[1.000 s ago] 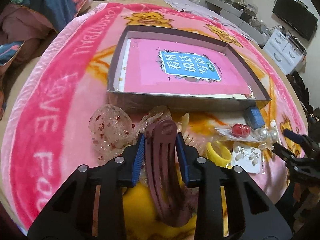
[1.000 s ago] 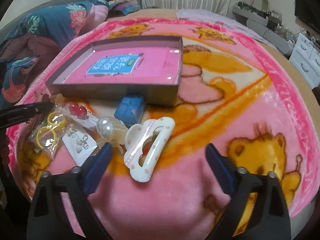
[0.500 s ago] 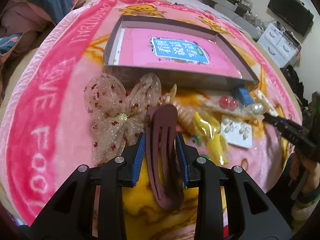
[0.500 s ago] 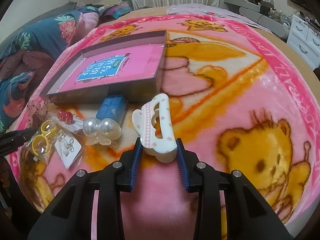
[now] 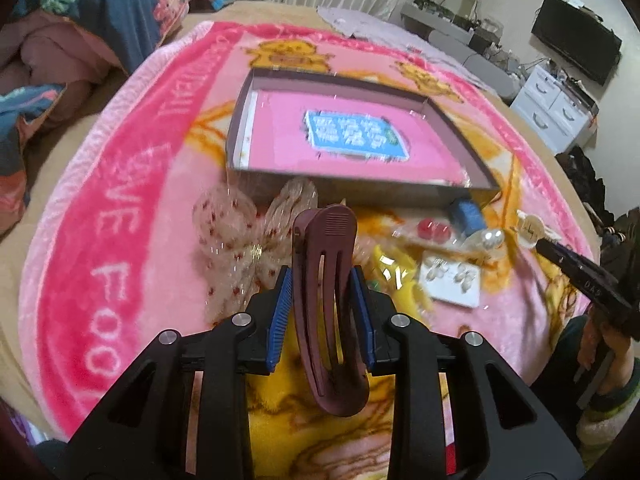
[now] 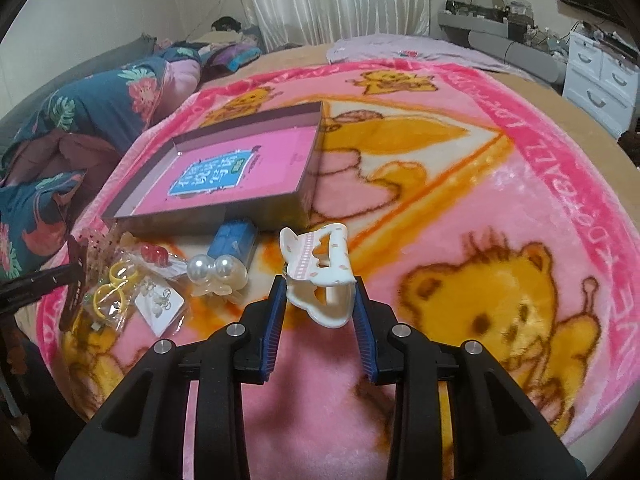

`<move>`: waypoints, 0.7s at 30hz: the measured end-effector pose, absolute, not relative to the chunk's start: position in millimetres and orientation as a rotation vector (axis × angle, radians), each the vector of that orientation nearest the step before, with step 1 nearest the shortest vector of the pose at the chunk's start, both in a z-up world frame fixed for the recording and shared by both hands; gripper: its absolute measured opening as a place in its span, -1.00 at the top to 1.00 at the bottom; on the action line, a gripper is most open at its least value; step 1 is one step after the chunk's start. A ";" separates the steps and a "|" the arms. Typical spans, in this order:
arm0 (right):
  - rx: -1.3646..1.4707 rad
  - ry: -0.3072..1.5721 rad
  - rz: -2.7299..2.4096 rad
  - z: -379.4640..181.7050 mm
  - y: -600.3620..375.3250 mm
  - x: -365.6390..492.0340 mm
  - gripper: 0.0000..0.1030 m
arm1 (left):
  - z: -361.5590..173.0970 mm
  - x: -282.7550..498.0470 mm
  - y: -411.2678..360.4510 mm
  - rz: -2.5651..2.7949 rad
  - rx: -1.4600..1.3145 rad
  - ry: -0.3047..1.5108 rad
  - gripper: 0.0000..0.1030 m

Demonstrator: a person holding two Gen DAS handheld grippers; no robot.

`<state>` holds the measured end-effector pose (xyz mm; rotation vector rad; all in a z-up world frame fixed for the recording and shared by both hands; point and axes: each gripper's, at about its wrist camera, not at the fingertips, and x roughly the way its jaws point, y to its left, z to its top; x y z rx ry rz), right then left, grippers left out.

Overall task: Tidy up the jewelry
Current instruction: 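Carry the maroon clip and white claw clip into the box with both tools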

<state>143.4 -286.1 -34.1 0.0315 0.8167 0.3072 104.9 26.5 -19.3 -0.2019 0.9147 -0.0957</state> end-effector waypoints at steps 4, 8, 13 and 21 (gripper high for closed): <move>0.033 0.790 0.297 -27.0 -291.4 137.4 0.40 | -3.3 109.7 23.4 -0.110 -0.195 0.883 0.58; 0.048 0.761 0.295 -15.5 -297.2 132.6 0.40 | 12.8 116.2 20.9 -0.121 -0.191 0.845 0.58; 0.062 0.724 0.300 -0.5 -301.9 130.3 0.40 | 30.9 129.5 18.0 -0.131 -0.185 0.808 0.58; 0.052 0.659 0.308 21.5 -298.5 135.9 0.40 | 43.4 161.5 15.4 -0.148 -0.197 0.779 0.58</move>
